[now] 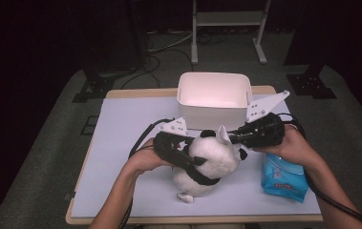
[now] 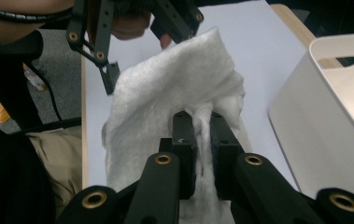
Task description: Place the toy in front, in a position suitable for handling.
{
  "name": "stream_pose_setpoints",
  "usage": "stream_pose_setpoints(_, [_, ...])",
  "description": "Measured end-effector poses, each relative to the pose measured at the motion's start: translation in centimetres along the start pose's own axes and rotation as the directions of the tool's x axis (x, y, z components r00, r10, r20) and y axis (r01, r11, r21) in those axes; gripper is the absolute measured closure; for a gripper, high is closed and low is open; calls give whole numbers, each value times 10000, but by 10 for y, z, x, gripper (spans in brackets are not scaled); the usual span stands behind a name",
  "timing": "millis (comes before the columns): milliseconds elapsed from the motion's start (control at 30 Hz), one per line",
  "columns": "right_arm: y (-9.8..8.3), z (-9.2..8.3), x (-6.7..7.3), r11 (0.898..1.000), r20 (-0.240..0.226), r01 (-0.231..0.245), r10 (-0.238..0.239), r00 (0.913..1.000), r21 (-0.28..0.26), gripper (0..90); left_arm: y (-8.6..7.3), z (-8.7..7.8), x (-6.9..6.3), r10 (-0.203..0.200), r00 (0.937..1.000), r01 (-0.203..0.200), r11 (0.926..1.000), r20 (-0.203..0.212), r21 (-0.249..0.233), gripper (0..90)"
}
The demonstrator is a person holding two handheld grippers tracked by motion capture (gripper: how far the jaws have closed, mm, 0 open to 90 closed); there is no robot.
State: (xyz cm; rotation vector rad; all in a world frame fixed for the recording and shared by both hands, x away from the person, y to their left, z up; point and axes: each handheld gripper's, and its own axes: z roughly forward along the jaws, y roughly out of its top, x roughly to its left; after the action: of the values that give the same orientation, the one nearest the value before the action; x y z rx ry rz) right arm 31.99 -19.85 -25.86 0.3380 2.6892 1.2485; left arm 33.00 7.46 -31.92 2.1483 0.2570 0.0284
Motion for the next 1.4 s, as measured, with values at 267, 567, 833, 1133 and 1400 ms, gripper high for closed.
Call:
stream_pose_setpoints(267, [-10, -2, -4, 9989, 152, -185, 179, 9997, 420, 827, 0, 1, 1, -71, 10000, 72, 9999, 67, -70, 319])
stream_pose_setpoints(567, [10, -2, -1, 9997, 179, 149, -153, 9997, 210, 829, 8, 9, -5, 220, 9996, -222, 9997, 157, 139, 317])
stream_pose_setpoints(833, [2, 7, -3, 9988, -89, -28, 33, 10000, 495, 831, 4, 14, -4, 31, 9996, -38, 9997, 276, 249, 289])
stream_pose_setpoints(1133, [-10, 5, -4, 9985, -92, -187, 192, 9998, 520, 832, 2, 16, -5, -31, 9994, 25, 9999, 335, 170, 204])
stream_pose_setpoints(1400, [-19, 1, -5, 9981, -102, -375, 380, 9992, 499, 833, -9, 14, -5, -141, 9993, 127, 9990, 346, 418, 197])
